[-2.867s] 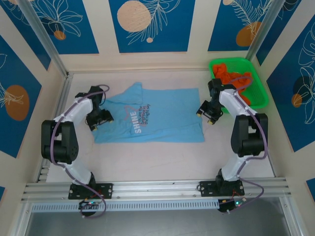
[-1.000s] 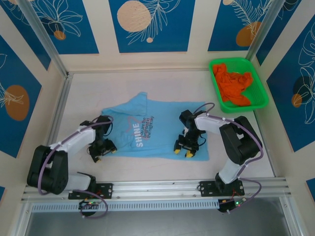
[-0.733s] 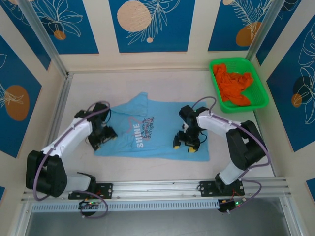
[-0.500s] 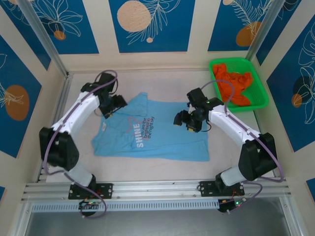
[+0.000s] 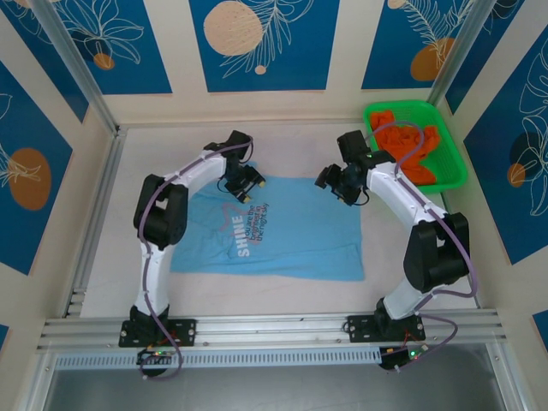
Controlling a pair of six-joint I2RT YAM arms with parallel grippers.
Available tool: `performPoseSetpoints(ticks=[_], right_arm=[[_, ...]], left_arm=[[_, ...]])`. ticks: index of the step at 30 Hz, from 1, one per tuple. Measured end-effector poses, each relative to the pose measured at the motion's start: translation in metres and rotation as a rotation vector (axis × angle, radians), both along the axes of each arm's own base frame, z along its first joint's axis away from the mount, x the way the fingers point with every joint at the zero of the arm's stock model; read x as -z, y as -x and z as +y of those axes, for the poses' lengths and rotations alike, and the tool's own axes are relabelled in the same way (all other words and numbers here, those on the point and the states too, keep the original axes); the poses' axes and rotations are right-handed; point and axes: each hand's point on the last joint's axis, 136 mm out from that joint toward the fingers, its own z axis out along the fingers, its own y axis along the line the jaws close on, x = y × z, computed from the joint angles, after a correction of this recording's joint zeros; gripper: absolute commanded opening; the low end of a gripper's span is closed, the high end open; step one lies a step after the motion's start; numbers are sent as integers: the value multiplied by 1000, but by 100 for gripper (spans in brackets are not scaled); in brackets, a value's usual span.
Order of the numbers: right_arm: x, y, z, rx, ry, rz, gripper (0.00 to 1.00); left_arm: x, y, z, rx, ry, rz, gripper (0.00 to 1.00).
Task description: Fold and stack the t-shirts
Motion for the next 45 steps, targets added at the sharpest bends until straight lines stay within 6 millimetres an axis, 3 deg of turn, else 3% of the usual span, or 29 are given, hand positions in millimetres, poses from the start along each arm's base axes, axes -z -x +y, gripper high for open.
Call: performPoseSetpoints(ticks=[17,34,45], right_arm=[[-2,20,22,-174,6,25,63],[5,21,27,-222,-14,44,61],[5,22,26,-222,-13,48,58]], left_arm=[[6,19,17,-131,-171,70,51],[13,15,5,-115,-159,79,44],[21,15,3,-111,-165,93,33]])
